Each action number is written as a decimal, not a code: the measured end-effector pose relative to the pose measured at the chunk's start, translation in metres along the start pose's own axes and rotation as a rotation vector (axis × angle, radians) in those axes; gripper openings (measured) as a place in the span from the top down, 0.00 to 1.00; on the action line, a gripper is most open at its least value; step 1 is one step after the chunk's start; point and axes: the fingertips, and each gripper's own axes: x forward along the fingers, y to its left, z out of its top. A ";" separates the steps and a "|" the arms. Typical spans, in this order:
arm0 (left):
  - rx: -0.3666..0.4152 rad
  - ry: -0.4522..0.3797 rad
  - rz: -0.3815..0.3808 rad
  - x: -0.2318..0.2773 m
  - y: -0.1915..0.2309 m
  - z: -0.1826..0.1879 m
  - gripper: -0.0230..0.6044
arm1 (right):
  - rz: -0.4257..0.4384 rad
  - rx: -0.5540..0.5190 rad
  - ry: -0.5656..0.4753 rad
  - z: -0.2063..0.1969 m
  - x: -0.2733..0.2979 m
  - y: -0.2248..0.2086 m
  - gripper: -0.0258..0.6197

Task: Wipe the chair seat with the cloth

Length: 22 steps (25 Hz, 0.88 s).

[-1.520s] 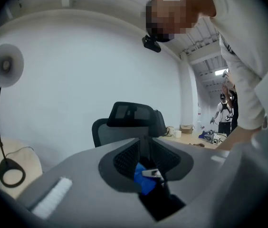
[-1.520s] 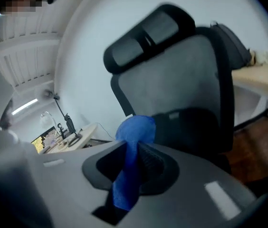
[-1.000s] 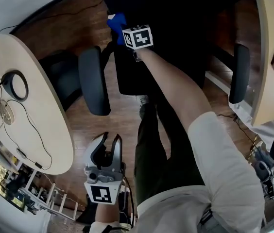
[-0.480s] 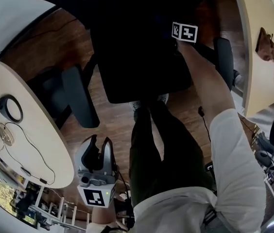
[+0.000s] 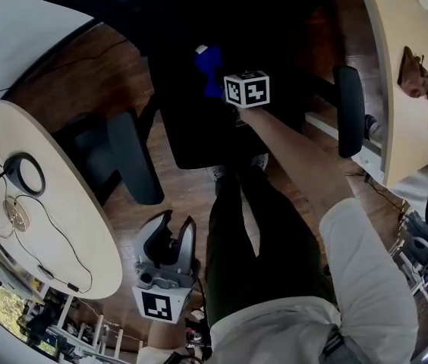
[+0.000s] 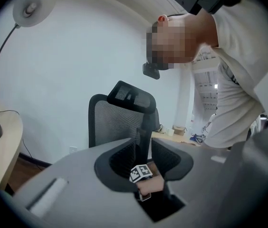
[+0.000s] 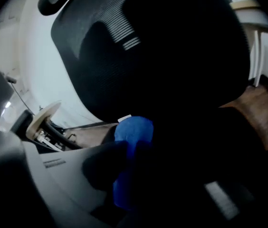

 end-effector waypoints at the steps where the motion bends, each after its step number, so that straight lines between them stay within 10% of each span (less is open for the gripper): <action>1: 0.010 0.000 0.001 -0.001 0.001 0.002 0.63 | 0.056 0.002 0.020 -0.012 0.014 0.037 0.86; 10: -0.013 0.013 0.060 -0.036 0.023 -0.011 0.63 | 0.014 -0.037 0.111 -0.068 0.083 0.090 0.86; 22: -0.067 -0.044 -0.002 -0.015 -0.010 -0.001 0.63 | -0.418 -0.083 0.147 -0.032 -0.075 -0.191 0.86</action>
